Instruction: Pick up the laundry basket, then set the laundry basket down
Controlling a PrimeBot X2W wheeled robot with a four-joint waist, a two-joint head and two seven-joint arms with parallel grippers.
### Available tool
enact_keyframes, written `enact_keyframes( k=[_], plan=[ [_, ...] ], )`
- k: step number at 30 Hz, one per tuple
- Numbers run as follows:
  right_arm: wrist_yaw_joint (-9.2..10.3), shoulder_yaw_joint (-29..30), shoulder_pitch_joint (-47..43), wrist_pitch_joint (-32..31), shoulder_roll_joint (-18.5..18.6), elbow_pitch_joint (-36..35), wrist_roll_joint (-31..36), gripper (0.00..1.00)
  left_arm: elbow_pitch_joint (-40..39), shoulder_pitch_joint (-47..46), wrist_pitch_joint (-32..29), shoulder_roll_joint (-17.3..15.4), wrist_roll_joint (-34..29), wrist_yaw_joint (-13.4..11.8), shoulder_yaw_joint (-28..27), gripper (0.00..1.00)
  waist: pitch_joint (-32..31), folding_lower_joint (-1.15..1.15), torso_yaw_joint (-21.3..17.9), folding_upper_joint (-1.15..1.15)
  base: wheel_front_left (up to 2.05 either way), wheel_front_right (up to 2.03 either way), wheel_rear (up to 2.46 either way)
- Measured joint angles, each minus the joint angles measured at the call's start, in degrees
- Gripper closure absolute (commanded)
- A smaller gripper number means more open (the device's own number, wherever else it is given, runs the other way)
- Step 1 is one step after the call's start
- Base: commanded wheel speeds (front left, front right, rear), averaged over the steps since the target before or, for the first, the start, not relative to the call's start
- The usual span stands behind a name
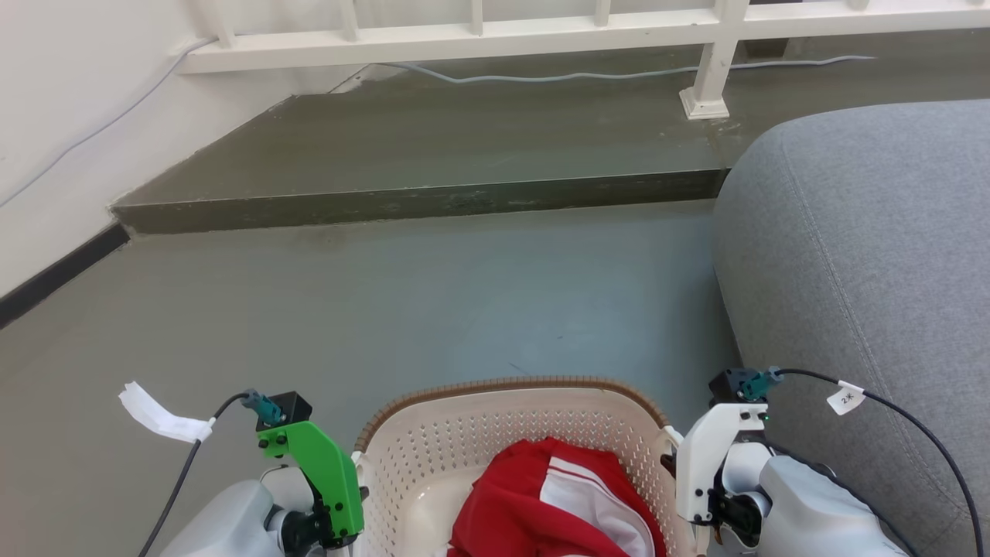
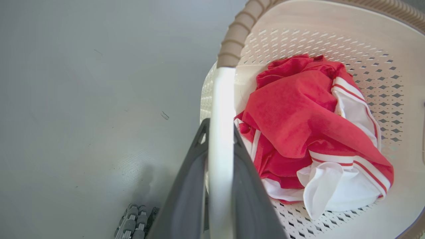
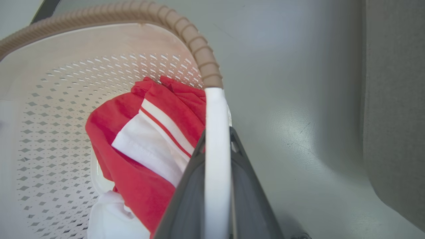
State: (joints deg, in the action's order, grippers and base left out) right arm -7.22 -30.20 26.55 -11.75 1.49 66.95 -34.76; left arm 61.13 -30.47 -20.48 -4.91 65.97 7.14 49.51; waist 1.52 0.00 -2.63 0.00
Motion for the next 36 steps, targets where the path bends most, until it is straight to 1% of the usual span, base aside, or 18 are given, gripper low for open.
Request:
enact_keyframes(
  k=[36],
  plan=[
    [0.10,-3.2,0.0,-0.6,0.2,-0.5,-3.1,1.00,0.9,0.0,-0.1,-0.1,0.9,0.0,0.9,1.00,-0.3,0.00,-0.4,0.00,0.00,0.00,0.00]
  ],
)
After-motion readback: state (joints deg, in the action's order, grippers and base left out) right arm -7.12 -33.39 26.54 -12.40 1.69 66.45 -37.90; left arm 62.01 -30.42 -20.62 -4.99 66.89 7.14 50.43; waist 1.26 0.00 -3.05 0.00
